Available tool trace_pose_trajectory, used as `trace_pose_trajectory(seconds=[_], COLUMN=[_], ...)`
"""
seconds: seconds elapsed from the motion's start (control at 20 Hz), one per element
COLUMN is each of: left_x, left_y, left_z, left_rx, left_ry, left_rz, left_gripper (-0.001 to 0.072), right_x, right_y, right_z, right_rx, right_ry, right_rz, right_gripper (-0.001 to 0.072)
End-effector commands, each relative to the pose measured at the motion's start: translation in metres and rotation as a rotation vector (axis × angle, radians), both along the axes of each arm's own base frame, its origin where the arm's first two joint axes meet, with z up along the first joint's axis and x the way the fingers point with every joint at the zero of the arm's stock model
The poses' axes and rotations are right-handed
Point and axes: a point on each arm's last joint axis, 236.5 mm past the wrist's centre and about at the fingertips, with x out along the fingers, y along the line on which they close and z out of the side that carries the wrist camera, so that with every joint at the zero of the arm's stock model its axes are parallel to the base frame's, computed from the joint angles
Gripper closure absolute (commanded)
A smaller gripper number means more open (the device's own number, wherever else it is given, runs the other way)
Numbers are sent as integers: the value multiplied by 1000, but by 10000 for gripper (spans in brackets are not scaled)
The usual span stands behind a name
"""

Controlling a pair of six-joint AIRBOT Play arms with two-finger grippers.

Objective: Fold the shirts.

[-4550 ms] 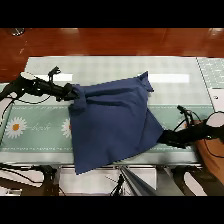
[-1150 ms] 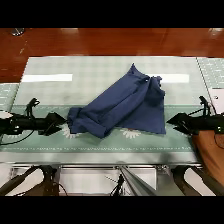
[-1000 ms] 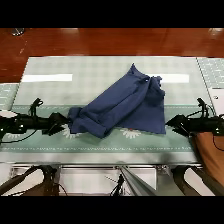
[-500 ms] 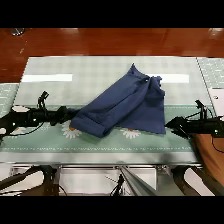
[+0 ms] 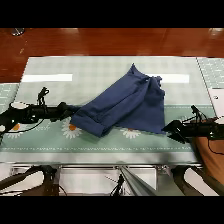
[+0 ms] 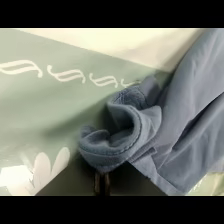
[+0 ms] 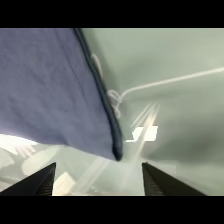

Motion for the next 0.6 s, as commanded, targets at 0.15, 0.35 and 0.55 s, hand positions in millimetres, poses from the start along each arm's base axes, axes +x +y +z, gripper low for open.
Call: trace_pose_trajectory(seconds=[0.15, 0.35, 0.55], left_x=[0, -3, 25], left_y=[-2, -7, -14], left_z=[2, 9, 72], left_rx=[-9, -31, -54], left_ry=[1, 3, -134], left_rz=[-4, -37, -122], left_gripper=[681, 681, 681], right_x=[32, 63, 105], right_y=[19, 46, 44], right_z=[-9, -6, 44], right_rx=[71, 11, -70], right_ry=[-49, -106, -223], right_rz=[-62, 77, 255], right_gripper=[94, 380, 691])
